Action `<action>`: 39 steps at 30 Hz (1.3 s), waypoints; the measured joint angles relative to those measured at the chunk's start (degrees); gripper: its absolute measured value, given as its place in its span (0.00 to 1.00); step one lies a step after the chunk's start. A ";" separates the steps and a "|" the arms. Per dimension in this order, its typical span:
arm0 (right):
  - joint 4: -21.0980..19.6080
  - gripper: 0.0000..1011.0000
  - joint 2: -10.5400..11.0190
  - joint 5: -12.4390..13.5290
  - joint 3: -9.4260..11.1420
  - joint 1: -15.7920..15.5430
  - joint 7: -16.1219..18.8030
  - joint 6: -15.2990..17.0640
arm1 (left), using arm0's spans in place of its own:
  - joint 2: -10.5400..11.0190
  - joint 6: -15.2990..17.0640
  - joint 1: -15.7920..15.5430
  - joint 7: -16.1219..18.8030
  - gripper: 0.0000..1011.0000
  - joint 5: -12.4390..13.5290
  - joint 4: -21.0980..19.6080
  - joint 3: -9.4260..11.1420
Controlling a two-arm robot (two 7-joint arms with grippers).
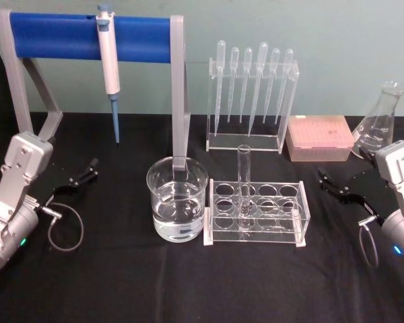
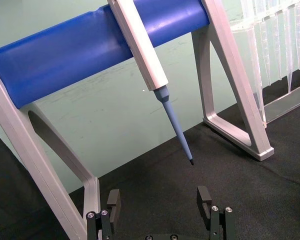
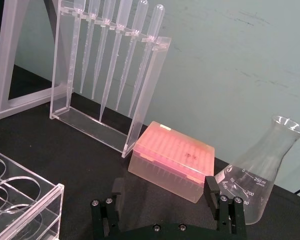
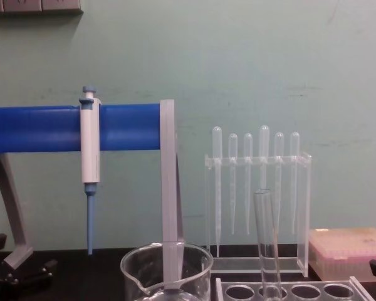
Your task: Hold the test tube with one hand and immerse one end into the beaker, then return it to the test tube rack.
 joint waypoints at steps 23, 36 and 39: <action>0.00 0.99 0.00 0.00 0.00 0.00 0.00 0.00 | 0.00 0.00 0.00 0.00 0.99 0.00 0.00 0.00; 0.00 0.99 0.00 0.00 0.00 0.00 0.00 0.00 | 0.00 0.00 0.00 0.00 0.99 0.00 0.00 0.00; -0.69 0.99 0.17 -0.12 0.50 -0.63 -0.04 -0.04 | 0.00 0.00 0.00 0.00 0.99 0.00 0.00 0.00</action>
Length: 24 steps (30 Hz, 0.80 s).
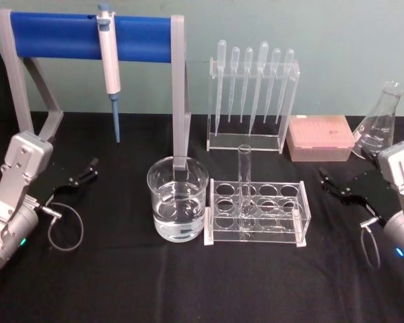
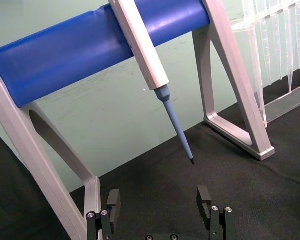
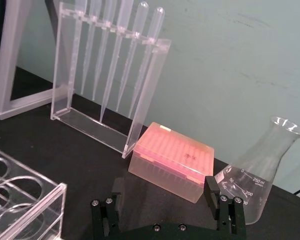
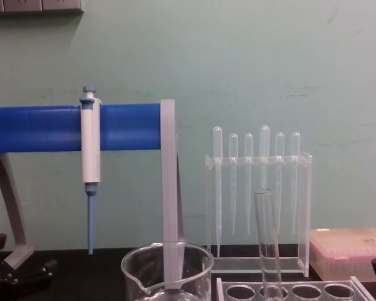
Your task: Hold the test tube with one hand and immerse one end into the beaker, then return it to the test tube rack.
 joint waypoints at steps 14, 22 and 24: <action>-20.23 0.99 8.51 -0.12 5.26 -15.28 -1.09 4.02 | 0.00 0.00 0.00 0.00 0.99 0.00 0.00 0.00; -24.27 0.99 8.44 4.86 4.49 -16.60 7.18 3.87 | 0.00 0.00 0.00 0.00 0.99 0.00 0.00 0.00; -24.25 0.99 7.44 5.76 3.50 -15.58 9.62 3.76 | 0.00 0.00 0.00 0.00 0.99 0.00 0.00 0.00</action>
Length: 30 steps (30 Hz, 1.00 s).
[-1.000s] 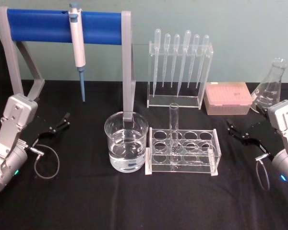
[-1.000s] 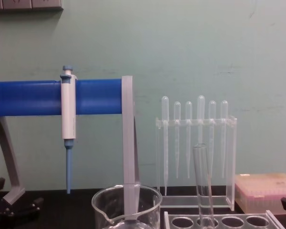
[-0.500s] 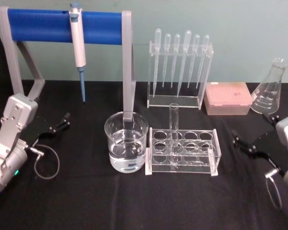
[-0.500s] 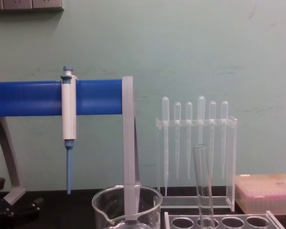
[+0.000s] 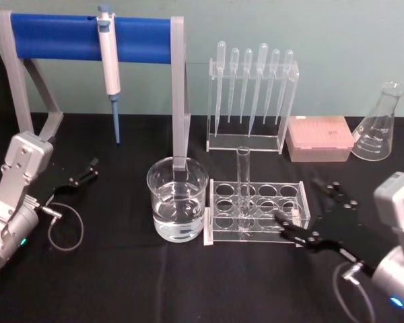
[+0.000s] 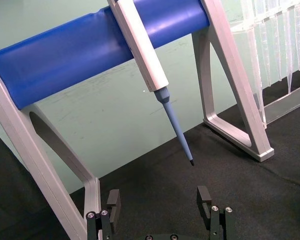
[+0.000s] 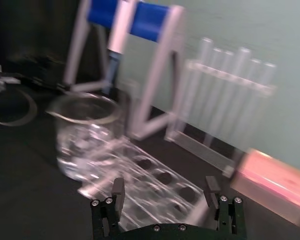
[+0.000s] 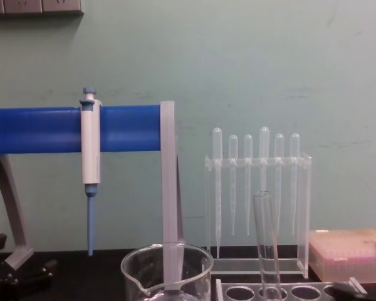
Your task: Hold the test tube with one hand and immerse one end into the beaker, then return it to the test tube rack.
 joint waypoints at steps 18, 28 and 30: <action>11.76 0.99 -11.93 -5.29 -6.27 12.49 7.34 -3.03 | 0.00 0.00 0.00 0.00 0.99 0.00 0.00 0.00; 14.89 0.90 -15.13 -5.78 -5.53 13.78 8.62 -5.39 | 0.00 0.00 0.00 0.00 0.99 0.00 0.00 0.00; 15.11 0.88 -15.60 -5.43 -5.20 13.76 9.03 -5.39 | 0.00 0.00 0.00 0.00 0.99 0.00 0.00 0.00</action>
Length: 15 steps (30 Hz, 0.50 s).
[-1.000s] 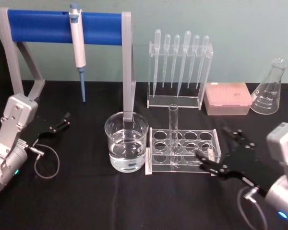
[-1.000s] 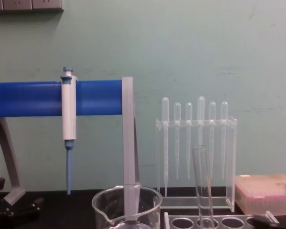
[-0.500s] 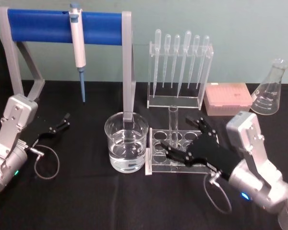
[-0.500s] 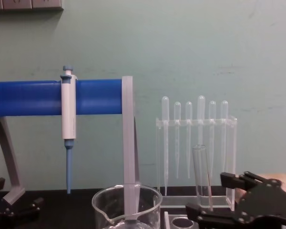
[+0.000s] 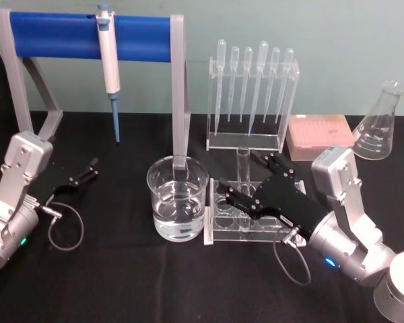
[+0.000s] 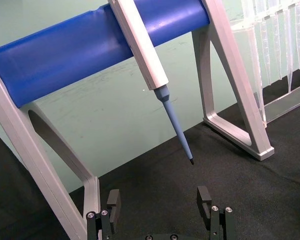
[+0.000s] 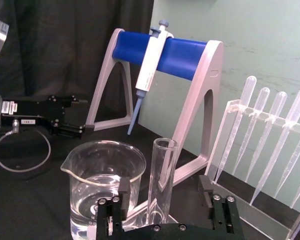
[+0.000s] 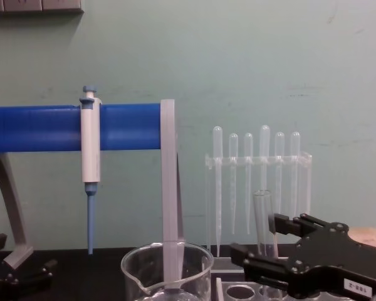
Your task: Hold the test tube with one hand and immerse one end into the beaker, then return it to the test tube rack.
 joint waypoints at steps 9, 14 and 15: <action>0.25 0.59 -1.41 0.12 1.10 -0.36 1.12 0.24 | 0.00 0.00 0.00 0.00 0.99 0.00 0.00 0.00; 0.32 0.45 -1.93 -0.13 1.64 -0.58 1.58 0.49 | 0.00 0.00 0.00 0.00 0.99 0.00 0.00 0.00; 0.32 0.42 -2.06 -0.27 1.82 -0.66 1.71 0.64 | 0.00 0.00 0.00 0.00 0.99 0.00 0.00 0.00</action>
